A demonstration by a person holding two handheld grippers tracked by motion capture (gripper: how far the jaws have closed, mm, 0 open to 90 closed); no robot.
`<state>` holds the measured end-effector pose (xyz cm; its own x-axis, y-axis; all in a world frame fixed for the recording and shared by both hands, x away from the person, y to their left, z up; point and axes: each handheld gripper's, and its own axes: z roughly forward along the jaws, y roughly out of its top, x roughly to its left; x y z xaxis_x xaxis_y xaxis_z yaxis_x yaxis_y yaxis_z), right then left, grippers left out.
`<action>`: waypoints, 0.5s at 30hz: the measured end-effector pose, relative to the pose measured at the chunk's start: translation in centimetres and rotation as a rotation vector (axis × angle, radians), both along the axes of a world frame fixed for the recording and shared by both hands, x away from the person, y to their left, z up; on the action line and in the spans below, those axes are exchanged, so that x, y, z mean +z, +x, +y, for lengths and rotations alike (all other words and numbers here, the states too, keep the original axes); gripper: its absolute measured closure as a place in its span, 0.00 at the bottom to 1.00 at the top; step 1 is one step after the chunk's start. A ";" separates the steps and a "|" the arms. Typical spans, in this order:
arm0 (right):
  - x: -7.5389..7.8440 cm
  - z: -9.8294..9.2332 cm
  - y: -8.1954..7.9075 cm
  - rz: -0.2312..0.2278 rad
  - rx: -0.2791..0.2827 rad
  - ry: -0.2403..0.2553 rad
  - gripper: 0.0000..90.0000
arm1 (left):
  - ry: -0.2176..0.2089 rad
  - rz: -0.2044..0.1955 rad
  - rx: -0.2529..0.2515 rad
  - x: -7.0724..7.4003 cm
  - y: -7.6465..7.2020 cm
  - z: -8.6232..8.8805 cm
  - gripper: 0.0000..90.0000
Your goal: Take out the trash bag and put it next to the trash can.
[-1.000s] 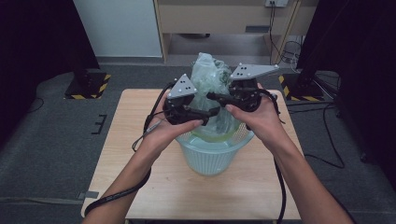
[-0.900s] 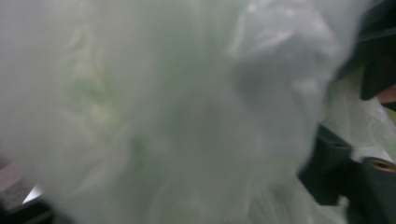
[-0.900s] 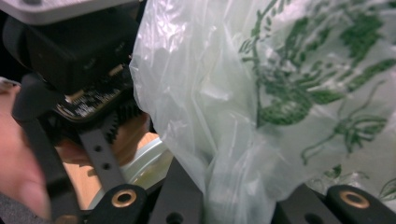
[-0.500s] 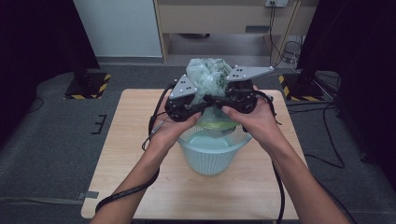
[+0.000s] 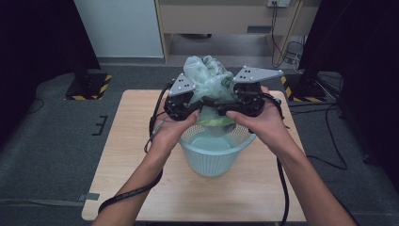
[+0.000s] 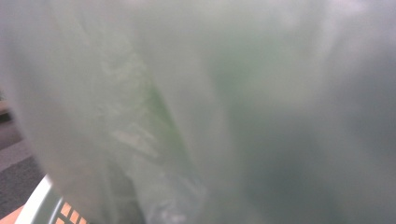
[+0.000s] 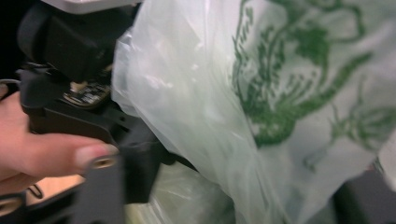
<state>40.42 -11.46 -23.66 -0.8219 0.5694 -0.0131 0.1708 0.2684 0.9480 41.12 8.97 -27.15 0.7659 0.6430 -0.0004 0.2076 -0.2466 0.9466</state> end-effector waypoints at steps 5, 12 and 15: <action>-0.2 -0.5 -0.1 -0.030 -0.038 0.005 0.12 | -0.001 0.003 0.017 0.2 0.0 0.3 0.98; -0.4 -1.2 0.1 -0.047 -0.085 0.014 0.06 | -0.018 0.003 0.035 0.0 0.1 0.8 0.98; -0.4 -1.6 0.1 -0.052 -0.097 0.024 0.06 | -0.035 0.003 0.048 0.0 0.1 1.2 0.98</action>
<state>40.48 -13.09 -24.03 -0.7618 0.6467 -0.0395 0.1453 0.2299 0.9623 41.27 10.22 -27.11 0.7344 0.6782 -0.0260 0.2214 -0.2032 0.9538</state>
